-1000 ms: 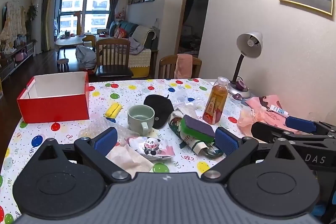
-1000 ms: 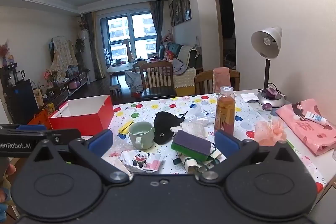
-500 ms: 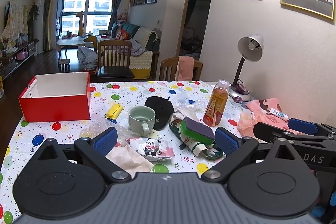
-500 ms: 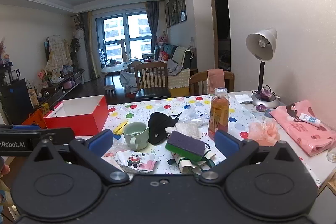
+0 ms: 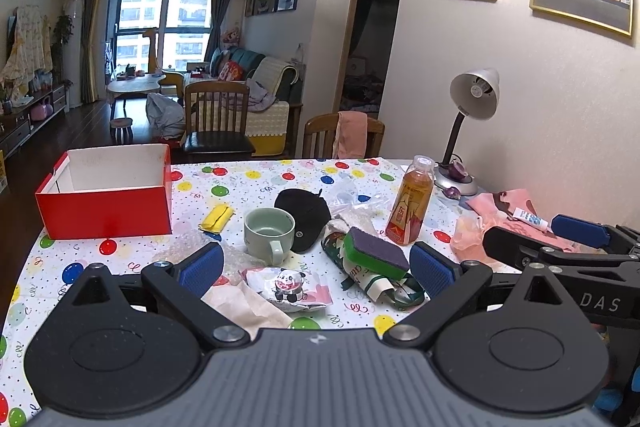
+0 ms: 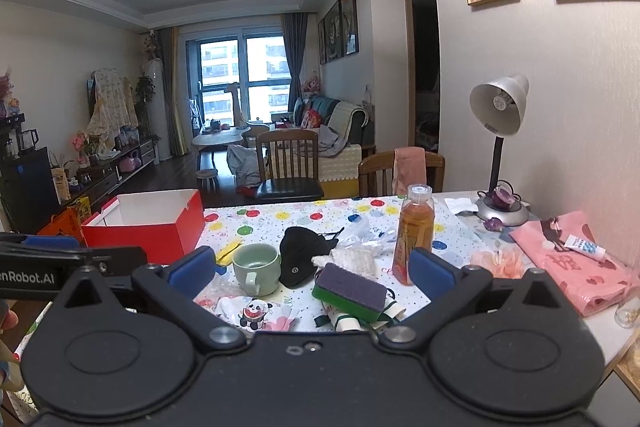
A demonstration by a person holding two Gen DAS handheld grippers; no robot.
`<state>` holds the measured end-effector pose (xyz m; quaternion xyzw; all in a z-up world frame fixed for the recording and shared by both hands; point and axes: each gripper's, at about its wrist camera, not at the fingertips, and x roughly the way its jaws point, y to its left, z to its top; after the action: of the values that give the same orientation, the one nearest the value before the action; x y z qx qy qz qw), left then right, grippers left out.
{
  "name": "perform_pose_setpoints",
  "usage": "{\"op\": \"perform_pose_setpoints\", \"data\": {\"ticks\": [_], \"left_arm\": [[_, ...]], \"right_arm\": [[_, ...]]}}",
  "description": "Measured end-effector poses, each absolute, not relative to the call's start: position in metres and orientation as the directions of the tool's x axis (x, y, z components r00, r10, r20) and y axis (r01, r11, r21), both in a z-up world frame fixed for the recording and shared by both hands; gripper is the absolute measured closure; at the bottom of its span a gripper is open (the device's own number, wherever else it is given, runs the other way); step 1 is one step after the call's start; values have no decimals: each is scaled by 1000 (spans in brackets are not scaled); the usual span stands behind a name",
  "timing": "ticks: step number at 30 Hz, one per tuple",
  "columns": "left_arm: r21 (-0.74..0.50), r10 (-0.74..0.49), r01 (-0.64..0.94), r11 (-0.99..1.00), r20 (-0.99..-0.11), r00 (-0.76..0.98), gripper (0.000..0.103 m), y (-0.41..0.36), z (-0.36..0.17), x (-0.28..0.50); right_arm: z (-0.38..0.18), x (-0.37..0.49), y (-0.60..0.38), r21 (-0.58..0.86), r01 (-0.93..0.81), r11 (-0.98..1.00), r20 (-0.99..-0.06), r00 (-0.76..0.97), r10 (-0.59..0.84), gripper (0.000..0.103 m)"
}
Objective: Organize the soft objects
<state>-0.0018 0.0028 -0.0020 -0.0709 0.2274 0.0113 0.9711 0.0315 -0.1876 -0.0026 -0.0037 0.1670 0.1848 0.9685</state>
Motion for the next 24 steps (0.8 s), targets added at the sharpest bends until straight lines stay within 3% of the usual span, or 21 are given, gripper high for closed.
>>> {"op": "perform_pose_setpoints", "data": {"ticks": [24], "left_arm": [[-131,6,-68,989,-422,906,3,6,1,-1]], "right_arm": [[3,33,-185,41,-372,927,-307,878,366,1]]}}
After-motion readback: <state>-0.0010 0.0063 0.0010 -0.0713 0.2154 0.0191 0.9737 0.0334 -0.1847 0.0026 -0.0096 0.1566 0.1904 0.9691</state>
